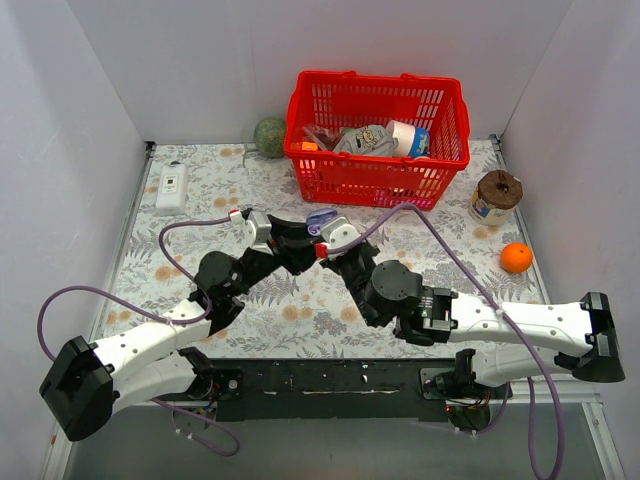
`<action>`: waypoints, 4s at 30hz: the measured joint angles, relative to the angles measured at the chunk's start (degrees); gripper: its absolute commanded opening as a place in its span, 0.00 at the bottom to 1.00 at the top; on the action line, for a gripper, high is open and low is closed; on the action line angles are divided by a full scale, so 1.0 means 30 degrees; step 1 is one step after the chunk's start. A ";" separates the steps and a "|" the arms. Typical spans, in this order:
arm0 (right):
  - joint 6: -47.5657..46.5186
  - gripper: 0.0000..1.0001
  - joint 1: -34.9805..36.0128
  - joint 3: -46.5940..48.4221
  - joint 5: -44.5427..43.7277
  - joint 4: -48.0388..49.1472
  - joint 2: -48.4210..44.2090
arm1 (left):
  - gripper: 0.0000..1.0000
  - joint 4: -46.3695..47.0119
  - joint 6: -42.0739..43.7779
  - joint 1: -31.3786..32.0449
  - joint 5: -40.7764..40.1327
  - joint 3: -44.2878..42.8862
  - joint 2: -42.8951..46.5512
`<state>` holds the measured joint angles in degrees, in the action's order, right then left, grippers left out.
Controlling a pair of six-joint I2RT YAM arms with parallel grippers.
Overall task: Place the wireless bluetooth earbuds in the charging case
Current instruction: Place the earbud in the charging case.
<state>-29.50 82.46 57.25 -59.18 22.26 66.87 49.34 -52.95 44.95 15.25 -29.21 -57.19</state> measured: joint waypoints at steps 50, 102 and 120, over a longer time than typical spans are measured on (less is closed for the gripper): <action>0.6550 0.49 -0.1217 0.2266 0.2659 -0.6754 -0.0459 | 0.00 0.0073 0.0000 -0.0036 -0.0299 0.0510 0.0328; 0.8327 0.75 -0.1625 1.0848 0.7475 -1.5475 0.0138 | 0.00 -0.4284 0.0262 -0.0029 0.2878 0.0138 0.3373; 0.8072 0.59 -0.1632 1.8979 1.2568 -2.4880 0.3067 | 0.00 -1.1256 0.2484 -0.0780 0.9865 -0.2310 0.3891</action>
<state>-5.28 77.56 114.19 -21.47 -52.38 76.07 15.57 -45.50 42.61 44.84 -36.14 -45.52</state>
